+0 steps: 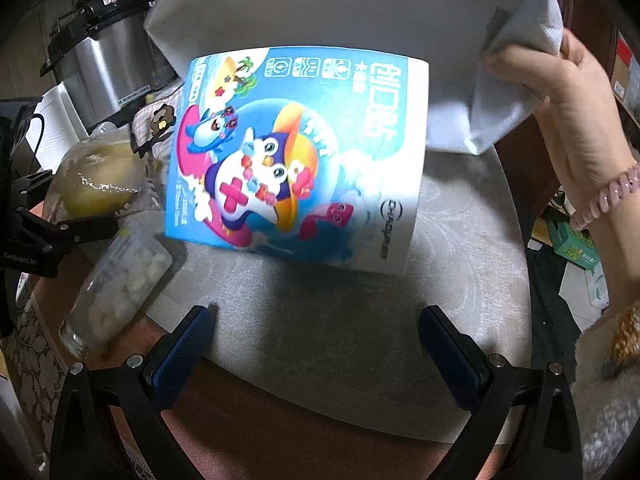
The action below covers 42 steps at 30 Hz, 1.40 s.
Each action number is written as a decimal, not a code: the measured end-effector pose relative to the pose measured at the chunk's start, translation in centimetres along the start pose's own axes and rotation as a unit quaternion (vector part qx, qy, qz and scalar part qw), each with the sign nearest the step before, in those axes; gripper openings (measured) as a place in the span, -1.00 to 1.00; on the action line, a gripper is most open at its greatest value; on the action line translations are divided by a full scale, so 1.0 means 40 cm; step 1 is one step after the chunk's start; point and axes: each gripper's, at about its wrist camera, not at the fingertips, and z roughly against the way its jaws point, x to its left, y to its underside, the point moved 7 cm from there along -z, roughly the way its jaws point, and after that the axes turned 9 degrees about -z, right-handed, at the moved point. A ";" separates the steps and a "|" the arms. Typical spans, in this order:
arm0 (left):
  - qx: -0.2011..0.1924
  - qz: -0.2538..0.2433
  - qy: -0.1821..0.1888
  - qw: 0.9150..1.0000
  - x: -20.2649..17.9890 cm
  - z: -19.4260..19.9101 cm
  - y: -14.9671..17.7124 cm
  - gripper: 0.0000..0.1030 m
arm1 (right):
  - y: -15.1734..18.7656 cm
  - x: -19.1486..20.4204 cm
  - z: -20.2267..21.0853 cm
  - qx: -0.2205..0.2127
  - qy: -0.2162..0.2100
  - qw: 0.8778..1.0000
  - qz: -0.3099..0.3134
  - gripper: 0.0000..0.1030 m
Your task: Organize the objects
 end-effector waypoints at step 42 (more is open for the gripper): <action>0.000 0.000 0.000 1.000 -0.015 -0.013 -0.019 0.99 | 0.000 0.010 0.010 0.000 0.000 1.000 0.000 1.00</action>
